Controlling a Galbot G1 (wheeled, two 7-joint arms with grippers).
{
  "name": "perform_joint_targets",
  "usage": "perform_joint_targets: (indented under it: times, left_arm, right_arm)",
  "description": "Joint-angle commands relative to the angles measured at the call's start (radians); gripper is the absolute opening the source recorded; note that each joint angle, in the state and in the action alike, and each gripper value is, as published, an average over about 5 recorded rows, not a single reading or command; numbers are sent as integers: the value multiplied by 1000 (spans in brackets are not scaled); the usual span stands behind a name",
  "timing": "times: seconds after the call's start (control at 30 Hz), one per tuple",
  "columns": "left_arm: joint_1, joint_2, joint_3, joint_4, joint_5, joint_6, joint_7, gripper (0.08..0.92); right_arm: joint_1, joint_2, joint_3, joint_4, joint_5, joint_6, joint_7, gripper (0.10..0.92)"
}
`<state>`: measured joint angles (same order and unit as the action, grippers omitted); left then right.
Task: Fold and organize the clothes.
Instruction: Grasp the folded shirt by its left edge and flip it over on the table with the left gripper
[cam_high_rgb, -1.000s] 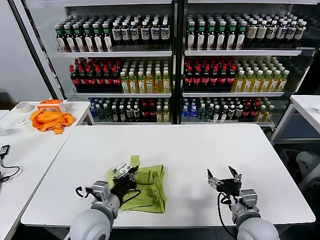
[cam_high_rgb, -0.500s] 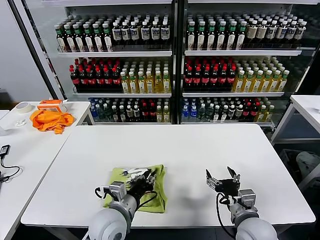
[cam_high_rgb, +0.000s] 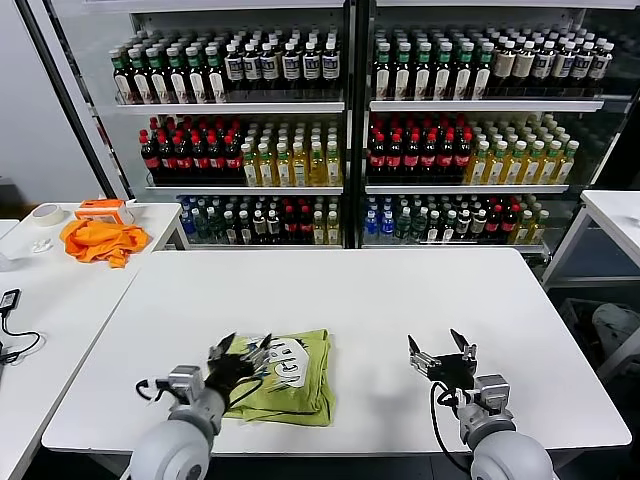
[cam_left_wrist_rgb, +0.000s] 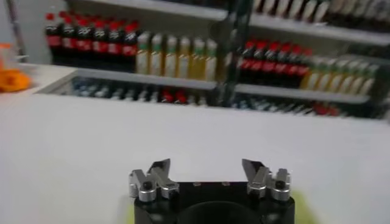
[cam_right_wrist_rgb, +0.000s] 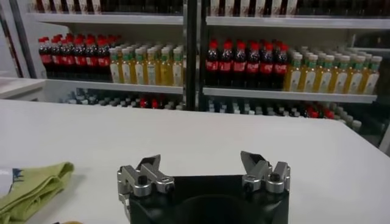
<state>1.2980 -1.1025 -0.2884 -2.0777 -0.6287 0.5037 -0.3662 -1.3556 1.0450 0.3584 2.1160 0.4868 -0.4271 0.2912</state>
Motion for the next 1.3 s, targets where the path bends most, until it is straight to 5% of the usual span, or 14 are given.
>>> perform_joint_targets:
  times: [0.03, 0.63, 1.1, 1.3]
  left_arm:
    - [100, 26, -88, 105, 120, -17, 9, 800]
    - [62, -4, -46, 158, 44, -45, 43, 796]
    - [86, -22, -42, 140, 92, -72, 96, 378]
    - [81, 3, -95, 20, 106, -85, 116, 204]
  right_arm:
    - [-5, -4, 6, 1, 1, 3, -3, 823]
    - [-7, 5, -2, -5, -2, 2, -3, 823]
    - [-22, 9, 4, 8, -8, 3, 1, 823]
    - [-27, 7, 9, 15, -9, 3, 1, 823]
